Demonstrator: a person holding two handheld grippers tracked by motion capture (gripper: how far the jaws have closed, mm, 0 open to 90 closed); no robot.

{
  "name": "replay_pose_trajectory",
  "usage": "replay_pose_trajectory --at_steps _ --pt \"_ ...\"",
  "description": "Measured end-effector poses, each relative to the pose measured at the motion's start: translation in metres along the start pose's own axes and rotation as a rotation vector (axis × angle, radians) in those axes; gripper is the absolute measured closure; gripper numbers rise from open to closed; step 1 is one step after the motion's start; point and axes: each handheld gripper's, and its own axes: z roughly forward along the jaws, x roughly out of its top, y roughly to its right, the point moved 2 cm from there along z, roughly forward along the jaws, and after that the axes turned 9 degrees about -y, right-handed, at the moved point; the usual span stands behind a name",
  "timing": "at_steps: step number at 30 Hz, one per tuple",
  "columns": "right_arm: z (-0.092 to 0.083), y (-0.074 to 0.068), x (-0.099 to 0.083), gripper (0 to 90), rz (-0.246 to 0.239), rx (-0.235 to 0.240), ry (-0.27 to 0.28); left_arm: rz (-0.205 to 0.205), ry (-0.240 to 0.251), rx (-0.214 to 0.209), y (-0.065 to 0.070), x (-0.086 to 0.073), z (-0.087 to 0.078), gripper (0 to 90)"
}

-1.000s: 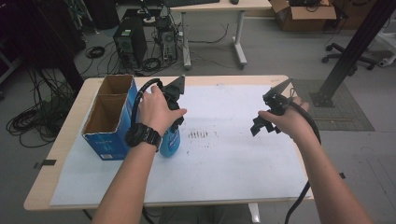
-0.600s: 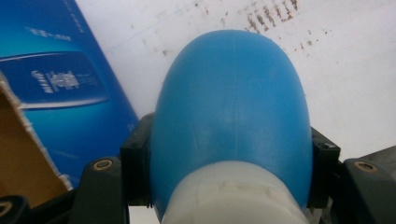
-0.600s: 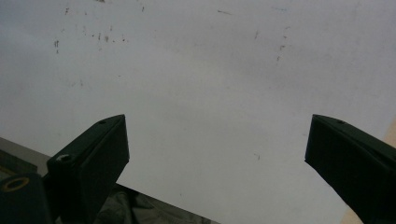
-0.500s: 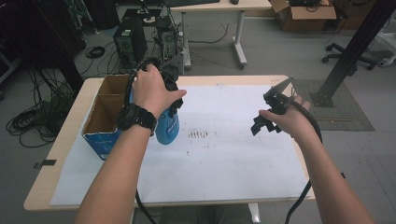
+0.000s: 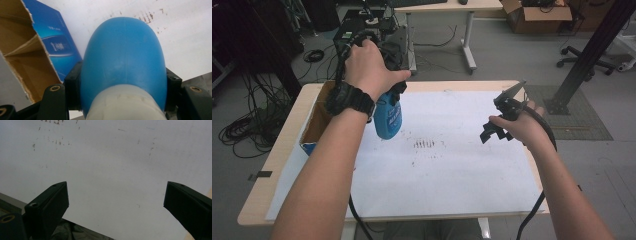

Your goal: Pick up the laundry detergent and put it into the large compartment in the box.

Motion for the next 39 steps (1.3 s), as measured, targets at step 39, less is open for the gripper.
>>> replay_pose_trajectory --at_steps 39 --pt "0.006 0.007 0.009 6.3 0.03 0.002 -0.011 -0.263 0.044 0.004 -0.12 -0.04 -0.036 37.4"
